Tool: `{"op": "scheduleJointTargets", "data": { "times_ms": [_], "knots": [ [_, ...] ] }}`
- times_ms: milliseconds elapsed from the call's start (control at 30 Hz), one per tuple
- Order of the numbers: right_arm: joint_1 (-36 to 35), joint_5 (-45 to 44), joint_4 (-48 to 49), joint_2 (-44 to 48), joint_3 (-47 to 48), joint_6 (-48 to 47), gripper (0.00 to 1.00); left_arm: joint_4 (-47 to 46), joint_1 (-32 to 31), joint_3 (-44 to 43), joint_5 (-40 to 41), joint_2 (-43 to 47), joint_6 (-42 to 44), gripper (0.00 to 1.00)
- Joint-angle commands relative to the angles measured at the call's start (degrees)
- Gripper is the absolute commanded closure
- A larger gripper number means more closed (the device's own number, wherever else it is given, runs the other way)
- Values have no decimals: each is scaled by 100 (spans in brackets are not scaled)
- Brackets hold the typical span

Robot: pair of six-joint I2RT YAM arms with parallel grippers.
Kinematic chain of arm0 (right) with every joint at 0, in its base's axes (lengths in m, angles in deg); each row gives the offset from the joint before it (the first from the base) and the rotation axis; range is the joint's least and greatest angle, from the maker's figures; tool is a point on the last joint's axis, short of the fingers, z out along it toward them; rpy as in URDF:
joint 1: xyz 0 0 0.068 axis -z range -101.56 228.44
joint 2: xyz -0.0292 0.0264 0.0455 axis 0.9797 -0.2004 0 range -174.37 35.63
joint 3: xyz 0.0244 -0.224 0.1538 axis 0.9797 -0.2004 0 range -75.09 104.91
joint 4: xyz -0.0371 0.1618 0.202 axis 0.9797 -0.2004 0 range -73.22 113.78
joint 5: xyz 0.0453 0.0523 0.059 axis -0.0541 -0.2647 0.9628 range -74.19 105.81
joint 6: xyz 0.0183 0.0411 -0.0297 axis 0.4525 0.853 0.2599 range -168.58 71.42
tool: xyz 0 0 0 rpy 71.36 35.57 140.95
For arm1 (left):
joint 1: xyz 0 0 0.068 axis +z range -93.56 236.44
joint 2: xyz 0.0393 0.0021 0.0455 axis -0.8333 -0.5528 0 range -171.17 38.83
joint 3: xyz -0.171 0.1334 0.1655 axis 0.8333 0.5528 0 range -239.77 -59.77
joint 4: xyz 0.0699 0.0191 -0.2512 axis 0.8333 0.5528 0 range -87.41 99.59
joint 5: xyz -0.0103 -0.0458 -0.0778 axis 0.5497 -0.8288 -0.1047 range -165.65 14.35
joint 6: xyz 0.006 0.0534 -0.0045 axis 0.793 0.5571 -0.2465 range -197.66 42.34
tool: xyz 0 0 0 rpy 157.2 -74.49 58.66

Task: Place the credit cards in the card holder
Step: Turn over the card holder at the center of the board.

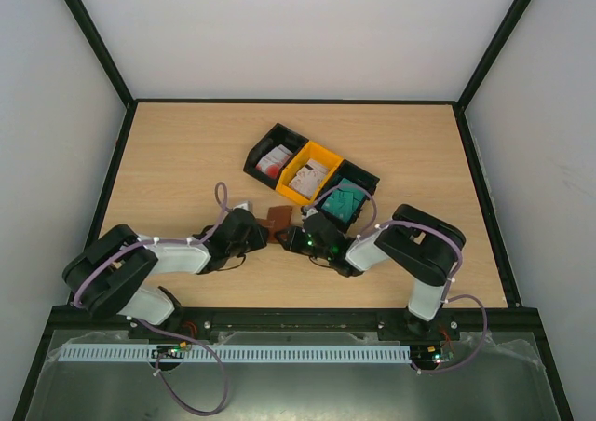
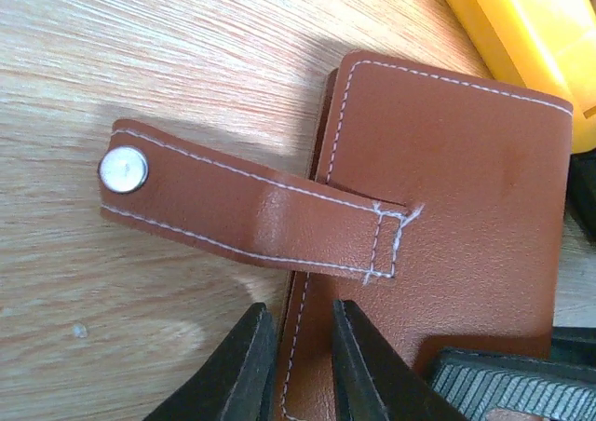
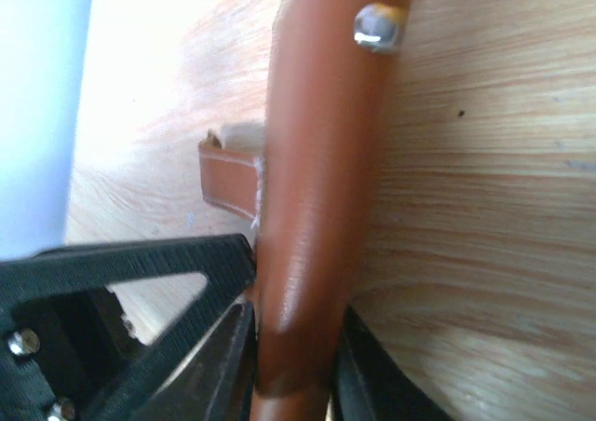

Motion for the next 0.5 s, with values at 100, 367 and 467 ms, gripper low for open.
{"op": "scheduleJointTargets", "data": {
  "times_ms": [100,367,467],
  "knots": [
    [-28,98,176,110,205,-171,98,909,95,227,-396,43,181,74],
    [-32,-985,-3821,1328,921,-1680,98,2509,37,-499,-301,1797,642,31],
    [-47,-1570,-5192,1933,990,-2025,98,2736,42,-566,-375,2333,700,28]
  ]
}}
